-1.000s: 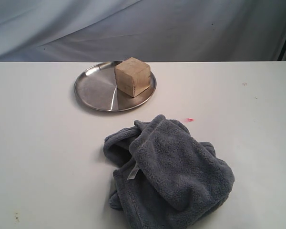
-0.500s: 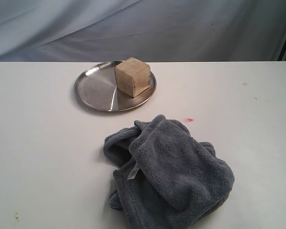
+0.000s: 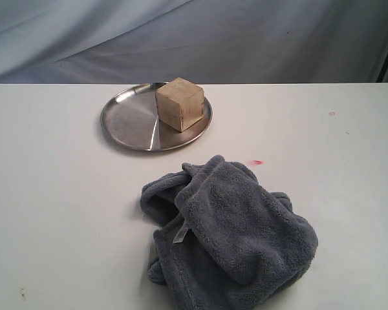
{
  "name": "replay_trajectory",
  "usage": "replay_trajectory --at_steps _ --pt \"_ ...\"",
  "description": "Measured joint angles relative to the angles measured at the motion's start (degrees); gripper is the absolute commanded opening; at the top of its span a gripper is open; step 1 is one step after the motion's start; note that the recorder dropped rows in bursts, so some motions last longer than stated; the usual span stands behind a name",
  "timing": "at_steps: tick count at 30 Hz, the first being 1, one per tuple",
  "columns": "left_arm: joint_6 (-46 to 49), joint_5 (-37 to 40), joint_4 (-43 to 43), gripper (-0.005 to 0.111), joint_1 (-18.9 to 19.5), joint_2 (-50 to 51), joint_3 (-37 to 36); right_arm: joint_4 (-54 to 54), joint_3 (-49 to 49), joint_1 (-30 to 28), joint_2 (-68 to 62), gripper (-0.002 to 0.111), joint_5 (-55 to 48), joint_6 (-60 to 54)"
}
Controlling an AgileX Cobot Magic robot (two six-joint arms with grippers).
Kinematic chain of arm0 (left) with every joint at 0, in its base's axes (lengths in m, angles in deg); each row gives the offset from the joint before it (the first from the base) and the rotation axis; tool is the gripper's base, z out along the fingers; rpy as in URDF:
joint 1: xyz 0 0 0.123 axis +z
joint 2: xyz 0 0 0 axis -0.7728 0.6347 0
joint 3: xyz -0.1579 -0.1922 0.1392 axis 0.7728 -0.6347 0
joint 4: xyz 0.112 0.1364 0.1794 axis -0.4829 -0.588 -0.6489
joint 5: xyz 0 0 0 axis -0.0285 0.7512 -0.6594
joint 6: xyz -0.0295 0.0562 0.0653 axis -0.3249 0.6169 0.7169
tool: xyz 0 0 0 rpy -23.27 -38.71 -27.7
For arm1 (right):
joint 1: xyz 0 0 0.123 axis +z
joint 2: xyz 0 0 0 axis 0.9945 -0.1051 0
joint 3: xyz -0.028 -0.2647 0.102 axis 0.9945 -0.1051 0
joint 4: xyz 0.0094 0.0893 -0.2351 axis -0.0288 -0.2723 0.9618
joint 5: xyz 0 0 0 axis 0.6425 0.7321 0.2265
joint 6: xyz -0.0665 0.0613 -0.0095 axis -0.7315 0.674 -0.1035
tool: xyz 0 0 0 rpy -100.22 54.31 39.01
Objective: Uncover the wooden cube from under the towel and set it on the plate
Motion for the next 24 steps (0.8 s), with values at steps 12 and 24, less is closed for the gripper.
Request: replay_trajectory --at_steps 12,24 --pt "0.0 0.0 0.0 0.001 0.0 0.0 0.0 -1.2 -0.7 0.0 4.2 0.0 -5.9 1.0" --pt "0.0 0.0 0.0 0.001 0.0 0.0 0.0 -16.1 -15.3 0.0 4.2 0.0 8.1 -8.1"
